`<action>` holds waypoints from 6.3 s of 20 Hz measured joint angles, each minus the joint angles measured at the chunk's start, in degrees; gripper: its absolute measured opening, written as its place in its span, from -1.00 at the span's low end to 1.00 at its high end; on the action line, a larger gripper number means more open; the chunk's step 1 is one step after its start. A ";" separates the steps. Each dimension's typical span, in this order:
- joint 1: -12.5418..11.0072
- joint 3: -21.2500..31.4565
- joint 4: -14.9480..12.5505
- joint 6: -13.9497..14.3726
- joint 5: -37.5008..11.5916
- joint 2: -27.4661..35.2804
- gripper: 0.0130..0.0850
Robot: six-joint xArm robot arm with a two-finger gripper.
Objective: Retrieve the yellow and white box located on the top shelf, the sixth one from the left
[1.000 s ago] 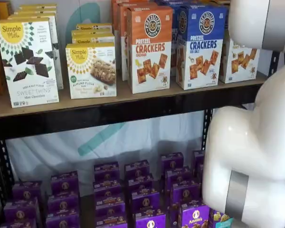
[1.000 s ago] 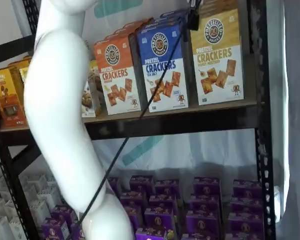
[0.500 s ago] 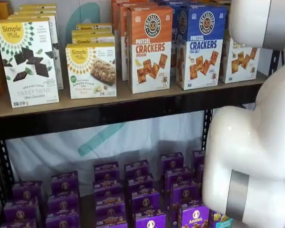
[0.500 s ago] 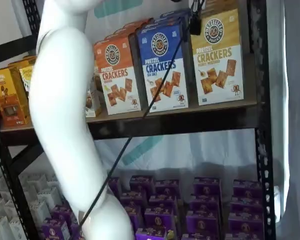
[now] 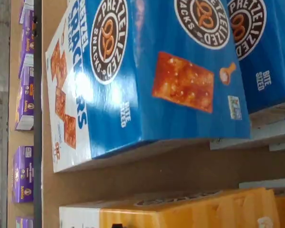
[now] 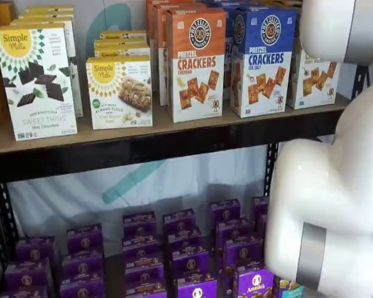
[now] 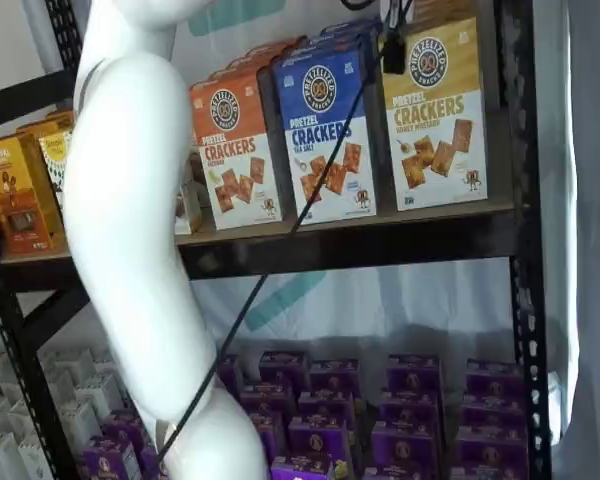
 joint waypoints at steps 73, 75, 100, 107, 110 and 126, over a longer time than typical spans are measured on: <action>3.27 -7.01 -15.19 -0.47 7.48 3.48 0.44; 3.20 -6.98 -15.10 -0.50 7.50 3.40 0.44; 1.82 -5.14 -15.06 -1.50 9.53 0.32 0.33; -0.67 -1.63 -14.20 -3.58 10.20 -3.56 0.33; -2.17 -0.21 -13.57 -4.59 11.62 -5.65 0.33; -2.81 9.68 -15.35 -5.32 15.61 -17.02 0.33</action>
